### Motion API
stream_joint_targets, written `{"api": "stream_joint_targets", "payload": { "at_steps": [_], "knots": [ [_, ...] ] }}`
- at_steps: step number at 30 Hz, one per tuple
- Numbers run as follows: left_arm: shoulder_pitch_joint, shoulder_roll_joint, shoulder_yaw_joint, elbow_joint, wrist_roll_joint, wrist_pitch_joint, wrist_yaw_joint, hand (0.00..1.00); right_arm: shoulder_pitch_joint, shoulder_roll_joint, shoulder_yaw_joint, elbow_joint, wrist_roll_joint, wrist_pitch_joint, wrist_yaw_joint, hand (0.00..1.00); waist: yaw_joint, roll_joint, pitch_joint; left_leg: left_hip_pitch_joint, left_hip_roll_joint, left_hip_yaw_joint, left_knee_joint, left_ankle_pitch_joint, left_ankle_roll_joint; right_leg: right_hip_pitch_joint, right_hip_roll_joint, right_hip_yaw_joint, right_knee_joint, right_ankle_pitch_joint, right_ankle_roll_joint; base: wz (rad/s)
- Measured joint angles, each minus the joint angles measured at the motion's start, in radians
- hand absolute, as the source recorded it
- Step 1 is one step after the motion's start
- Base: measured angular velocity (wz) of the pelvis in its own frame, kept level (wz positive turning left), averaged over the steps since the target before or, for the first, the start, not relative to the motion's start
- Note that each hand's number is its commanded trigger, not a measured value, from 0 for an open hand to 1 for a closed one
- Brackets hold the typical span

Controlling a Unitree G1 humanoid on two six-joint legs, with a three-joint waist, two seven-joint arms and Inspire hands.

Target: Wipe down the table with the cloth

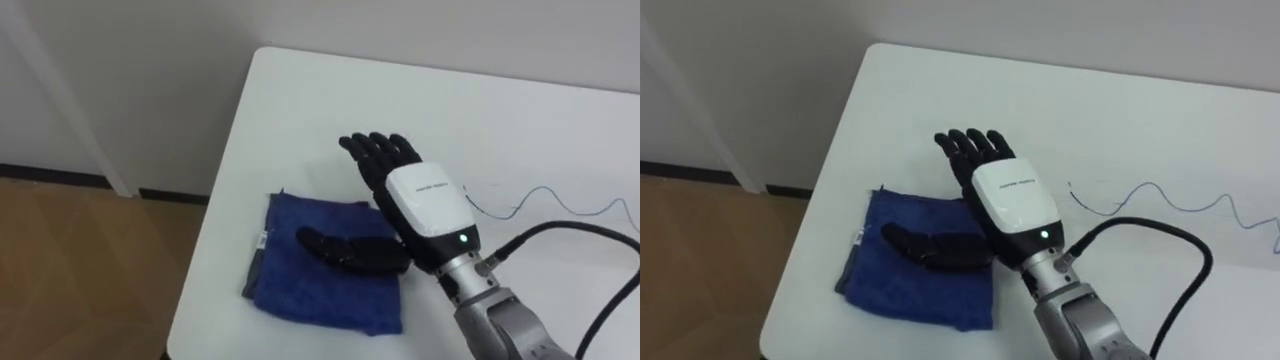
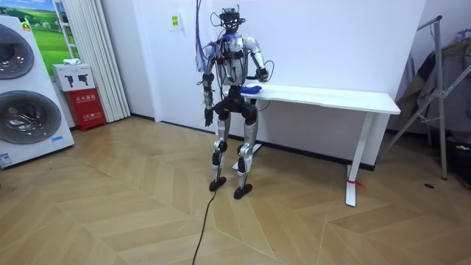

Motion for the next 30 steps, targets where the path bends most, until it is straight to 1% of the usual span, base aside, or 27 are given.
{"api": "stream_joint_targets", "payload": {
  "at_steps": [1, 2, 3, 4, 5, 6, 7, 8, 9, 10, 11, 12, 13, 14, 15, 16, 17, 19, 21, 23, 24, 25, 26, 27, 28, 30],
  "knots": [
    [0.001, 0.000, -0.005, 0.000, 0.000, -0.008, 0.000, 0.00, 0.001, -0.005, 0.007, 0.001, 0.002, 0.000, 0.000, 0.00, -0.001, 0.003, 0.0025, 0.009, 0.003, -0.002, 0.003, 0.000, 0.000, 0.001, 0.001, 0.003, 0.014, 0.000, 0.000, -0.07],
    [0.001, 0.000, -0.008, 0.000, 0.000, -0.011, 0.000, 0.00, 0.002, -0.007, 0.013, 0.004, 0.003, -0.001, -0.001, 0.00, -0.001, 0.004, 0.0032, 0.012, 0.007, -0.008, 0.009, 0.000, 0.000, -0.001, 0.002, 0.000, 0.029, 0.000, 0.000, -0.10],
    [0.003, 0.000, -0.009, 0.003, 0.000, -0.014, 0.000, 0.00, 0.002, -0.006, 0.026, 0.022, 0.002, -0.006, -0.004, 0.00, -0.003, 0.005, 0.0055, 0.012, 0.008, -0.022, 0.042, 0.001, -0.001, -0.004, -0.007, -0.005, 0.065, 0.001, -0.001, -0.06],
    [0.009, 0.001, -0.011, 0.009, 0.000, -0.014, 0.000, 0.00, 0.003, -0.003, 0.030, 0.039, 0.002, -0.012, -0.005, 0.00, -0.001, -0.004, 0.0109, -0.006, 0.004, -0.013, 0.090, 0.000, -0.001, 0.005, -0.018, 0.001, 0.074, 0.005, -0.006, 0.11],
    [0.002, 0.005, -0.025, 0.014, -0.001, -0.016, 0.001, 0.00, 0.015, 0.014, 0.035, 0.075, 0.003, -0.014, -0.008, 0.00, 0.003, -0.050, 0.0189, -0.081, -0.027, 0.025, 0.212, -0.007, -0.025, 0.038, -0.061, 0.073, 0.044, 0.009, -0.011, 0.50],
    [-0.018, 0.001, -0.056, 0.013, 0.001, -0.019, 0.000, 0.00, 0.029, 0.014, 0.021, 0.088, 0.007, -0.010, -0.008, 0.00, 0.004, -0.055, 0.0133, -0.156, -0.032, 0.054, 0.114, -0.002, -0.025, 0.034, -0.077, 0.101, 0.030, 0.008, -0.009, 0.72],
    [-0.032, -0.005, -0.071, 0.010, 0.001, -0.022, -0.002, 0.00, 0.030, 0.005, 0.011, 0.090, 0.003, -0.007, -0.006, 0.00, 0.004, -0.046, 0.0114, -0.201, -0.019, 0.066, 0.046, 0.042, -0.008, 0.022, -0.074, 0.093, 0.036, 0.000, 0.005, 0.59],
    [-0.039, 0.000, -0.080, 0.014, 0.005, -0.023, -0.003, 0.00, 0.036, 0.015, 0.005, 0.111, -0.028, 0.004, 0.007, 0.00, 0.027, -0.063, 0.0081, -0.212, -0.036, 0.111, 0.059, 0.086, 0.019, -0.001, -0.102, 0.077, 0.038, -0.020, 0.050, 0.10],
    [-0.039, 0.000, -0.086, 0.020, 0.011, -0.023, 0.001, 0.00, 0.032, 0.016, 0.010, 0.110, -0.092, -0.004, 0.011, 0.00, 0.050, -0.048, 0.0158, -0.204, -0.031, 0.094, 0.058, 0.086, 0.019, -0.010, -0.092, 0.047, 0.032, -0.025, 0.064, -0.21],
    [-0.039, 0.002, -0.090, 0.030, 0.014, -0.022, 0.001, 0.00, 0.030, 0.016, 0.010, 0.110, -0.117, -0.012, 0.011, 0.00, 0.057, -0.037, 0.0177, -0.198, -0.024, 0.066, 0.056, 0.086, 0.019, -0.020, -0.076, 0.044, 0.027, -0.028, 0.061, -0.34],
    [-0.033, 0.004, -0.090, 0.045, 0.022, -0.021, 0.001, 0.00, 0.029, 0.016, 0.011, 0.108, -0.136, -0.035, 0.009, 0.00, 0.060, -0.017, 0.0125, -0.186, -0.007, -0.009, 0.041, 0.086, 0.019, -0.053, -0.045, 0.043, 0.000, -0.023, 0.050, -0.36],
    [-0.027, 0.006, -0.087, 0.057, 0.022, -0.021, 0.002, 0.00, 0.026, 0.016, 0.011, 0.100, -0.148, -0.048, 0.008, 0.00, 0.058, -0.002, 0.0148, -0.166, 0.001, -0.047, 0.023, 0.086, 0.018, -0.100, -0.022, 0.046, -0.031, 0.008, 0.031, -0.36],
    [-0.024, 0.009, -0.080, 0.075, 0.022, -0.021, 0.001, 0.00, 0.027, 0.017, 0.013, 0.098, -0.158, -0.057, -0.002, 0.00, 0.051, -0.006, 0.0127, -0.143, -0.009, -0.045, 0.010, 0.085, 0.016, -0.137, -0.023, 0.046, -0.060, 0.081, 0.026, -0.19],
    [-0.021, 0.003, -0.073, 0.083, 0.024, -0.020, 0.001, 0.00, 0.030, 0.014, 0.013, 0.106, -0.164, -0.058, -0.009, 0.00, 0.041, 0.005, 0.0108, -0.122, -0.005, -0.049, 0.001, 0.081, 0.009, -0.144, -0.022, 0.022, -0.038, 0.097, -0.006, 0.13],
    [-0.011, -0.001, -0.070, 0.083, 0.030, -0.023, 0.000, 0.00, 0.042, 0.013, 0.016, 0.115, -0.172, -0.057, -0.017, 0.00, 0.019, 0.016, -0.0035, -0.094, 0.001, -0.035, -0.015, 0.084, -0.001, -0.113, -0.019, 0.012, -0.027, 0.100, -0.006, 0.22],
    [-0.021, -0.006, -0.061, 0.082, 0.030, -0.032, -0.003, 0.00, 0.039, 0.007, 0.015, 0.112, -0.172, -0.057, -0.031, 0.00, 0.019, 0.020, 0.0040, -0.077, 0.007, -0.014, -0.021, 0.085, -0.004, -0.095, -0.013, 0.003, -0.028, 0.100, -0.006, 0.17],
    [-0.032, -0.007, -0.055, 0.081, 0.028, -0.038, -0.004, 0.00, 0.035, 0.006, 0.015, 0.109, -0.173, -0.057, -0.038, 0.00, 0.018, 0.020, 0.0061, -0.076, 0.008, -0.009, -0.026, 0.086, -0.004, -0.094, -0.010, 0.002, -0.031, 0.100, -0.006, 0.00],
    [-0.059, -0.009, -0.051, 0.080, 0.019, -0.054, -0.008, 0.00, 0.036, 0.007, 0.018, 0.100, -0.173, -0.066, -0.055, 0.00, 0.021, 0.009, 0.0019, -0.074, 0.010, 0.001, -0.032, 0.085, -0.006, -0.093, -0.002, -0.004, -0.036, 0.099, -0.008, 0.00],
    [-0.062, -0.016, -0.051, 0.081, 0.017, -0.054, -0.013, 0.00, 0.036, 0.008, 0.019, 0.100, -0.173, -0.077, -0.071, 0.00, 0.024, 0.003, -0.0018, -0.068, 0.010, 0.007, -0.032, 0.084, -0.007, -0.090, 0.000, -0.005, -0.035, 0.098, -0.010, -0.03],
    [-0.069, -0.025, -0.052, 0.089, 0.016, -0.055, -0.022, 0.00, 0.038, 0.007, 0.018, 0.100, -0.173, -0.080, -0.095, 0.00, 0.022, 0.004, -0.0013, -0.069, 0.009, 0.011, -0.033, 0.076, -0.015, -0.086, 0.004, -0.006, -0.034, 0.094, -0.015, 0.03],
    [-0.077, -0.028, -0.052, 0.103, 0.014, -0.055, -0.023, 0.00, 0.038, 0.007, 0.018, 0.100, -0.174, -0.083, -0.106, 0.00, 0.022, 0.005, -0.0007, -0.069, 0.011, 0.011, -0.034, 0.064, -0.014, -0.086, 0.007, -0.007, -0.033, 0.092, -0.019, 0.04],
    [-0.077, -0.027, -0.051, 0.109, 0.010, -0.055, -0.024, 0.00, 0.040, 0.010, 0.019, 0.101, -0.175, -0.094, -0.110, 0.00, 0.024, 0.004, 0.0023, -0.073, 0.010, 0.012, -0.032, 0.058, -0.013, -0.087, 0.007, -0.006, -0.032, 0.092, -0.019, 0.04],
    [-0.075, -0.026, -0.051, 0.112, 0.010, -0.055, -0.024, 0.00, 0.041, 0.010, 0.019, 0.101, -0.177, -0.102, -0.112, 0.00, 0.024, 0.001, 0.0016, -0.076, 0.009, 0.012, -0.030, 0.057, -0.011, -0.087, 0.007, -0.006, -0.031, 0.092, -0.019, 0.00],
    [-0.071, -0.025, -0.051, 0.117, 0.010, -0.054, -0.024, 0.00, 0.049, 0.011, 0.019, 0.100, -0.178, -0.117, -0.120, 0.00, 0.025, -0.006, -0.0034, -0.076, 0.008, 0.012, -0.027, 0.056, -0.010, -0.086, 0.005, -0.006, -0.029, 0.092, -0.019, 0.04],
    [-0.069, -0.024, -0.051, 0.118, 0.009, -0.053, -0.025, 0.00, 0.052, 0.012, 0.019, 0.100, -0.179, -0.128, -0.126, 0.00, 0.028, -0.011, -0.0049, -0.075, 0.008, 0.012, -0.024, 0.055, -0.010, -0.083, 0.004, -0.007, -0.028, 0.092, -0.018, 0.04],
    [-0.064, -0.026, -0.052, 0.119, 0.009, -0.053, -0.026, 0.00, 0.054, 0.012, 0.020, 0.100, -0.182, -0.142, -0.135, 0.00, 0.028, -0.013, -0.0039, -0.067, 0.006, 0.012, -0.024, 0.055, -0.009, -0.077, 0.003, -0.007, -0.028, 0.092, -0.017, 0.02]
  ]
}}
